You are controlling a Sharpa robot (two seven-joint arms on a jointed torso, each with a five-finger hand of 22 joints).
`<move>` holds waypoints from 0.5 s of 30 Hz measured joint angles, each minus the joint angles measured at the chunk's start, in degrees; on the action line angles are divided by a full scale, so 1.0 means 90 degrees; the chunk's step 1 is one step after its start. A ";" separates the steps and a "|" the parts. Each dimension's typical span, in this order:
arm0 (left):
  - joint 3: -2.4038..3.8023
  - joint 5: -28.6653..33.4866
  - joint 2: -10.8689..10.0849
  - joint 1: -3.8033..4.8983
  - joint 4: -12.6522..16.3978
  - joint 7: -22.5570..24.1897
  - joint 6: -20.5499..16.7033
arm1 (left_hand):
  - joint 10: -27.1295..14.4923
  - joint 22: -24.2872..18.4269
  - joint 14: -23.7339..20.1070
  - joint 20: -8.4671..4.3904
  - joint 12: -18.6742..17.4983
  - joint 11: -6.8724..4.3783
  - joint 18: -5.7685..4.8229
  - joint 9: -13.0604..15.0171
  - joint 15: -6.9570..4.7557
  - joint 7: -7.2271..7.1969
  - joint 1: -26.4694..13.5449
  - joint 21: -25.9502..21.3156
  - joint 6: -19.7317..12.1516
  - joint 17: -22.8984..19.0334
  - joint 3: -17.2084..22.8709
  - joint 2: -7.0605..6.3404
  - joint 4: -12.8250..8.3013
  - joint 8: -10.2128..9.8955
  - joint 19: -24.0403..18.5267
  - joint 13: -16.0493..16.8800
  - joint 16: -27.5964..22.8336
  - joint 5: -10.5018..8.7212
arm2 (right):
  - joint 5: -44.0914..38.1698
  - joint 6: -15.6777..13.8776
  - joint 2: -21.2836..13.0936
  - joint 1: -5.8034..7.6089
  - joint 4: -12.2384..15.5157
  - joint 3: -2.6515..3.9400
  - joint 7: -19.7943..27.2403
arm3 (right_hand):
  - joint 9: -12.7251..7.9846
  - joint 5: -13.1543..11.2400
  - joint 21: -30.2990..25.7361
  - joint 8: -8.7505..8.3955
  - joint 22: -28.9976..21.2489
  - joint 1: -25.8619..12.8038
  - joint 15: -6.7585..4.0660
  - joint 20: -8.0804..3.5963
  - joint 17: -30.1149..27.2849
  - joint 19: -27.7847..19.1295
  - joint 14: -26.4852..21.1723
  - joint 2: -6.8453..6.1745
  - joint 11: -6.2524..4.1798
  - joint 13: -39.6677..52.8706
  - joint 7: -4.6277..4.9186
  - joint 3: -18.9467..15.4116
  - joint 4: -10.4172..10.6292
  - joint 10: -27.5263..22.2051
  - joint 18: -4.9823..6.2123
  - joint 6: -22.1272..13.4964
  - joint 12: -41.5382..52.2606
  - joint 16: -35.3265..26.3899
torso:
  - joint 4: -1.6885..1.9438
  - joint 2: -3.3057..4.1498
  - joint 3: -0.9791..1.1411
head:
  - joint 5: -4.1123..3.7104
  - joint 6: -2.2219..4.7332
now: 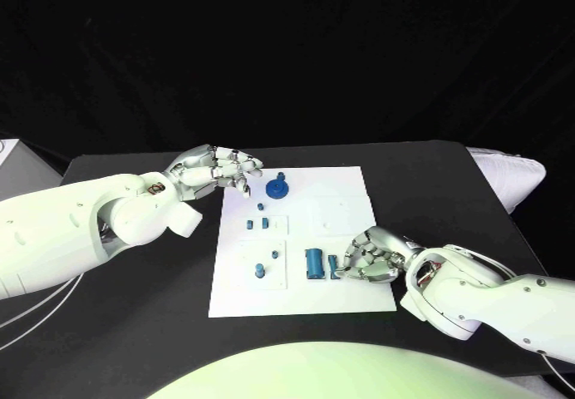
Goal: Assemble the parts on the task board
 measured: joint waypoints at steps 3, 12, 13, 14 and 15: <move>0.0000 -0.0002 -0.0002 0.0000 0.0000 0.0000 0.0000 | 0.0000 0.0000 0.0000 0.0000 0.0000 0.0000 0.0000 0.0000 0.0000 0.0000 0.0000 0.0000 0.0000 0.0000 0.0000 0.0000 0.0000 0.0000 0.0000 0.0000 0.0000 0.0000 | -0.0014 0.0045 0.0018 -0.0007 -0.0003 0.0000 -0.0022 | 0.0000 0.0000 0.0000 0.0000 0.0000 0.0016 0.0000 0.0000 0.0000 0.0000 0.0000 0.0016 0.0000 0.0000 0.0000 -0.0008 0.0008 0.0000 0.0001 0.0000 0.0000 0.0000 | 0.0003 0.0001 0.0001 | -0.0003 0.0000; -0.0001 -0.0006 -0.0004 0.0000 0.0001 0.0001 0.0000 | 0.0000 0.0000 0.0000 0.0000 0.0000 0.0000 0.0000 0.0000 0.0000 0.0000 0.0000 0.0000 0.0000 0.0000 0.0000 0.0000 0.0000 0.0000 0.0000 -0.0001 0.0000 0.0000 | -0.0161 0.0158 0.0122 -0.0046 -0.0142 0.0003 -0.0115 | 0.0000 0.0000 0.0031 0.0000 -0.0001 0.0071 0.0000 0.0000 0.0000 0.0000 0.0000 0.0071 0.0000 0.0000 0.0000 -0.0025 0.0025 0.0000 0.0001 0.0000 0.0000 0.0000 | 0.0006 0.0004 0.0001 | -0.0004 0.0000; -0.0001 -0.0006 -0.0004 0.0000 0.0001 0.0001 0.0000 | 0.0000 0.0000 0.0000 0.0000 0.0000 0.0000 0.0000 0.0000 0.0000 0.0000 0.0000 0.0000 0.0000 0.0000 0.0000 0.0000 0.0000 0.0000 0.0000 0.0000 0.0000 0.0000 | -0.0195 0.0178 0.0132 -0.0054 -0.0166 0.0003 -0.0129 | 0.0000 0.0000 0.0031 0.0000 -0.0001 0.0083 0.0000 0.0000 0.0000 0.0000 0.0000 0.0083 0.0000 0.0000 0.0000 -0.0025 0.0025 0.0000 0.0001 0.0000 0.0000 0.0000 | 0.0006 0.0004 0.0001 | -0.0004 0.0000; -0.0001 -0.0006 -0.0004 0.0000 0.0001 0.0001 0.0000 | 0.0000 0.0000 0.0000 0.0000 0.0000 0.0000 0.0000 0.0000 0.0000 0.0000 0.0000 0.0000 0.0000 0.0000 0.0000 0.0000 0.0000 0.0000 0.0000 -0.0001 0.0000 0.0000 | -0.0231 0.0201 0.0143 -0.0060 -0.0191 0.0003 -0.0142 | 0.0000 0.0000 0.0031 0.0000 -0.0001 0.0083 0.0000 0.0000 0.0000 0.0000 0.0000 0.0083 0.0000 0.0000 0.0000 -0.0025 0.0025 0.0000 0.0001 0.0000 0.0000 0.0000 | 0.0006 0.0004 0.0001 | -0.0004 0.0000; -0.0001 -0.0007 -0.0004 0.0000 0.0001 0.0001 0.0000 | 0.0000 0.0000 0.0000 0.0000 0.0000 0.0000 0.0000 0.0000 0.0000 0.0000 0.0000 0.0000 0.0000 0.0000 0.0000 0.0000 0.0000 0.0000 0.0000 -0.0001 0.0000 0.0000 | -0.0270 0.0223 0.0155 -0.0066 -0.0214 0.0002 -0.0156 | 0.0000 0.0000 0.0031 0.0000 -0.0001 0.0083 0.0000 0.0000 0.0000 0.0000 0.0000 0.0083 0.0000 0.0000 0.0000 -0.0026 0.0025 0.0000 0.0000 0.0000 0.0000 0.0000 | 0.0006 0.0004 0.0002 | -0.0004 0.0000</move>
